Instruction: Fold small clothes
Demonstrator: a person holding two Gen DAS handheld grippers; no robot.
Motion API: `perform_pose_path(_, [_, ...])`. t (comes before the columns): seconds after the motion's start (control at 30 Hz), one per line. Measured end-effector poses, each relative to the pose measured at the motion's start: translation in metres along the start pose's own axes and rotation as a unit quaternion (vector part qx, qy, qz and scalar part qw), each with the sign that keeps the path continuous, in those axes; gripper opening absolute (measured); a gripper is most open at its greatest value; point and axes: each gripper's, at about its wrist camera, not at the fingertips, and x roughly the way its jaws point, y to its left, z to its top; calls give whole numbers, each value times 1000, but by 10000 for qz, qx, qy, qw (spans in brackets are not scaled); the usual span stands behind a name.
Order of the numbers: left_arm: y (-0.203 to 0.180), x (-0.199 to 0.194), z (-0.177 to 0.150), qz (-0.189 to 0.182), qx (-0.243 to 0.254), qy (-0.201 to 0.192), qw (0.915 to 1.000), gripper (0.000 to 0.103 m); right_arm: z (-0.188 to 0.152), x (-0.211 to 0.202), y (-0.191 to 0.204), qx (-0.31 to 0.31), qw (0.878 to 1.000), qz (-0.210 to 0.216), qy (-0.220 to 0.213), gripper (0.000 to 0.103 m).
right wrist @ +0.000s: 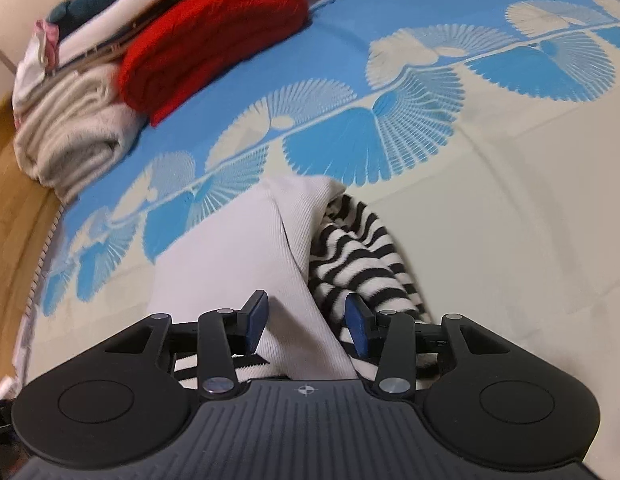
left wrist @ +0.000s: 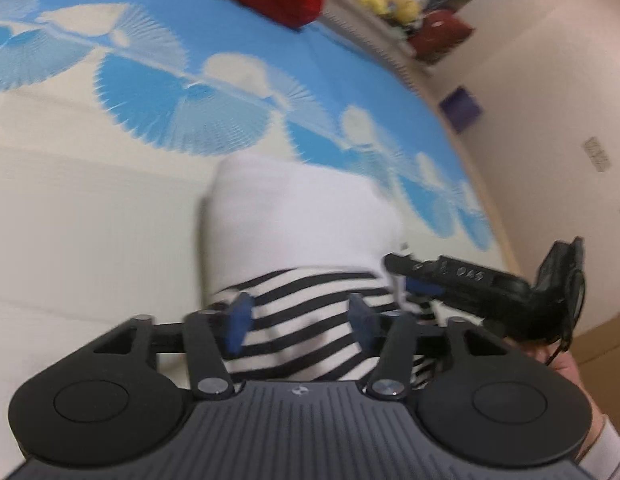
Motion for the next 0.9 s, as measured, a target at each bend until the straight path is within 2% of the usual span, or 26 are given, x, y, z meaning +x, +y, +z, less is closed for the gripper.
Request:
perform_pose_path(0.03, [2,4,0,123,-26,125,9998,71,0,5,2,-56,10000,-56,35,32])
perform_pose_path(0.1, [16,1,-4,234,-108,330,9991,74,0,7,3,-49,10000,-17,57,0])
perform_pose_path(0.17, [19,0,-11,146,-185,483,9986,74,3,-9,-1,102,9993,193,-305,0])
perform_pose_path(0.27, [13,3,-13,9,-31,637,9980,78,10,-52,-24,663,9879,772,-1169,0])
perform_pose_path(0.33, [6,7,-21,118,289,806,9963,79,10,-66,-38,757,9868,418,-1371,0])
perform_pose_path(0.43, [-1,10,-24,218,508,878,9946,79,12,-59,-58,851,9902,-221,-1084,0])
perform_pose_path(0.5, [1,3,-23,254,375,504,9977,79,14,-46,-60,747,9940,-294,-742,0])
perform_pose_path(0.57, [1,-2,-19,-1,269,299,9992,79,13,-37,-50,464,9967,-277,-609,0])
perform_pose_path(0.63, [-3,0,-24,-8,432,427,9982,79,10,-30,-38,244,9975,-314,-584,0])
perform_pose_path(0.7, [-5,19,-36,331,788,880,9924,80,8,-23,-35,156,9973,-539,-479,0])
perform_pose_path(0.77, [-2,43,-49,943,1130,1333,9801,81,7,-16,-38,144,9961,-823,-280,0])
perform_pose_path(0.83, [-6,51,-55,1238,1568,1402,9698,85,4,-8,-39,78,9943,-1055,-103,0])
perform_pose_path(0.9, [-11,51,-55,1259,1753,1391,9665,84,1,-2,-38,-14,9932,-1166,69,0])
